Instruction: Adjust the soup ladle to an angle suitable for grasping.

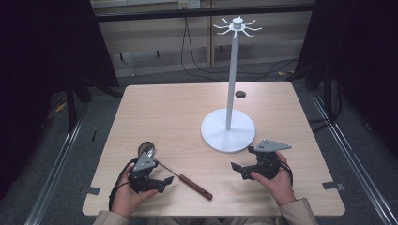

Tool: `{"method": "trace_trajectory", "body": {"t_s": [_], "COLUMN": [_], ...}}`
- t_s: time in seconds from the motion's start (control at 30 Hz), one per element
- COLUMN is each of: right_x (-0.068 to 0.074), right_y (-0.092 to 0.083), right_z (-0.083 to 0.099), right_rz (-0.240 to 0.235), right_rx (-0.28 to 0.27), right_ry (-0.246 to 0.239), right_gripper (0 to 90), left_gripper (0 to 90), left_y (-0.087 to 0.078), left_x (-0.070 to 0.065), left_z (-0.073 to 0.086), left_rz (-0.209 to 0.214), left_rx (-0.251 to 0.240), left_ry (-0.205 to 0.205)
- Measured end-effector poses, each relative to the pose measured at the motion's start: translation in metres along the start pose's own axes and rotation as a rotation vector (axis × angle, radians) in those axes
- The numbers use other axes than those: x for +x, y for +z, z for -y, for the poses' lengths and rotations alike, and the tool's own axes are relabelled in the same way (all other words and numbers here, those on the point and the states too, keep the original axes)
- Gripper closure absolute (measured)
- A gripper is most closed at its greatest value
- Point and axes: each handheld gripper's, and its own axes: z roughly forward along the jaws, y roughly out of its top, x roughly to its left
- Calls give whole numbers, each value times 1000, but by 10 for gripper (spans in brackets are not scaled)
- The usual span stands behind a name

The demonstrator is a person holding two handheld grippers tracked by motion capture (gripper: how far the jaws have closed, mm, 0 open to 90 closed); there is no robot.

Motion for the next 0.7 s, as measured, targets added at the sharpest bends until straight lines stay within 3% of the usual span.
{"method": "trace_trajectory", "body": {"t_s": [0.2,0.27,0.37,0.53,0.7], "right_x": [0,0,-1,-2,-2], "right_y": [-1,-1,-1,-2,-4], "right_z": [-2,-1,-1,-2,-1], "right_rz": [1,1,4,4,7], "right_rx": [-9,-5,-7,-14,-11], "right_ry": [1,-2,4,5,5], "right_gripper": [60,61,61,62,62], "left_gripper": [230,275,346,540,790], "left_y": [0,0,0,-1,-1], "left_x": [-5,-7,-8,-14,-16], "left_z": [-2,-2,-2,-6,-10], "left_rz": [41,56,88,98,117], "left_rx": [-1,0,-9,12,37], "left_ry": [34,24,40,76,60]}}
